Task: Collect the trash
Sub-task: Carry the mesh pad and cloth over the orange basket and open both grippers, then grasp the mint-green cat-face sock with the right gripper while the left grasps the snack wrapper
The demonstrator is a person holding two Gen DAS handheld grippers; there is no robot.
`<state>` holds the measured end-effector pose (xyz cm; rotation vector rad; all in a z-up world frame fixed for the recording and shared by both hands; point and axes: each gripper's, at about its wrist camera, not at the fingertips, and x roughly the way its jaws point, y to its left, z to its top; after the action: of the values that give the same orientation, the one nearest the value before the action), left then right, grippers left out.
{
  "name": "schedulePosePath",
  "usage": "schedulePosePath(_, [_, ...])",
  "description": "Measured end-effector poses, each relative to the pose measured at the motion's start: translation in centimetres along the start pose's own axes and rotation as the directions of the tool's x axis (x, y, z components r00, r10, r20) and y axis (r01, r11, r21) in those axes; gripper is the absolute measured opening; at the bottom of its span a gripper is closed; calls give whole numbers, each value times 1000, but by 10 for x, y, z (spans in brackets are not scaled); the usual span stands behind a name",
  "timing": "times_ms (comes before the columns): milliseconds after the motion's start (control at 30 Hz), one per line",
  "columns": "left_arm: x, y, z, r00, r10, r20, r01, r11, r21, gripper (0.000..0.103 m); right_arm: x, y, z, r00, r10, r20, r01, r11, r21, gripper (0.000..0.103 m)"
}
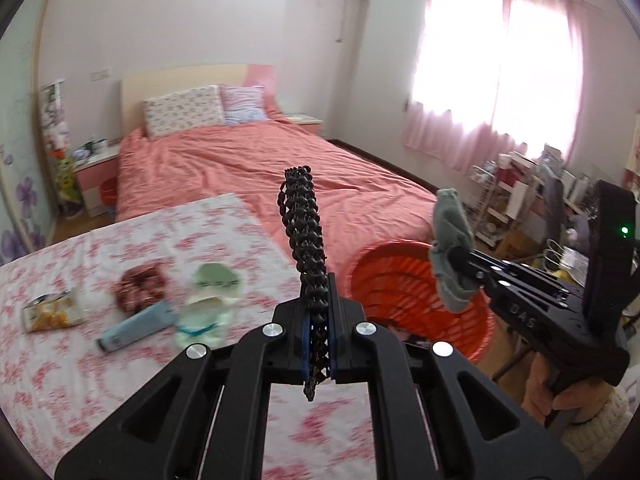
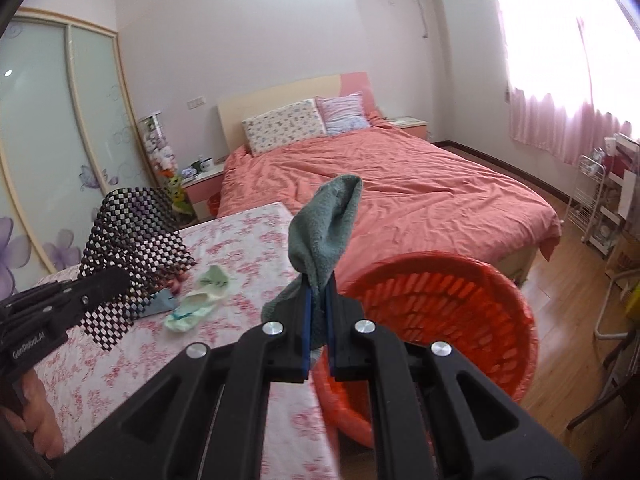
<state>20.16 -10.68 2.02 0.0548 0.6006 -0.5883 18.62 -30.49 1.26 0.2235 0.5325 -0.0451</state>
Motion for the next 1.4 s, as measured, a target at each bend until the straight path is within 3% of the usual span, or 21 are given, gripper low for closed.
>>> schedulePosePath(233, [51, -52, 6, 992, -118, -48, 121, 990, 68, 7, 6, -60, -1, 999, -37, -7, 37, 995, 91, 7])
schedulePosePath(467, [99, -86, 2, 980, -156, -124, 169, 981, 101, 7, 29, -108, -8, 998, -52, -41, 58, 986, 159, 8])
schedulePosePath(500, [103, -87, 1, 979, -152, -133, 166, 981, 100, 7, 34, -113, -8, 997, -53, -50, 60, 985, 163, 12])
schedulePosePath(533, [105, -87, -1, 980, -143, -139, 157, 983, 99, 10, 41, -119, -10, 996, -54, -65, 64, 983, 171, 14])
schedulePosePath(600, [114, -87, -3, 979, -123, -162, 139, 986, 93, 28, 49, -126, -14, 995, -62, -80, 76, 980, 183, 24])
schedulePosePath(633, [117, -83, -6, 981, -103, -167, 119, 989, 86, 45, 53, -129, -17, 994, -65, -88, 81, 979, 186, 27])
schedulePosePath(667, [116, -79, -8, 982, -91, -168, 106, 991, 80, 52, 55, -132, -19, 993, -68, -92, 85, 979, 188, 32])
schedulePosePath(967, [101, -53, -13, 986, 15, -165, -3, 997, 75, 59, 59, -126, -31, 988, -108, -108, 125, 979, 162, 52])
schedulePosePath(1400, [65, 23, -31, 970, 177, -165, -177, 984, 15, 61, 60, -55, -24, 991, -66, -114, 71, 997, 41, 53])
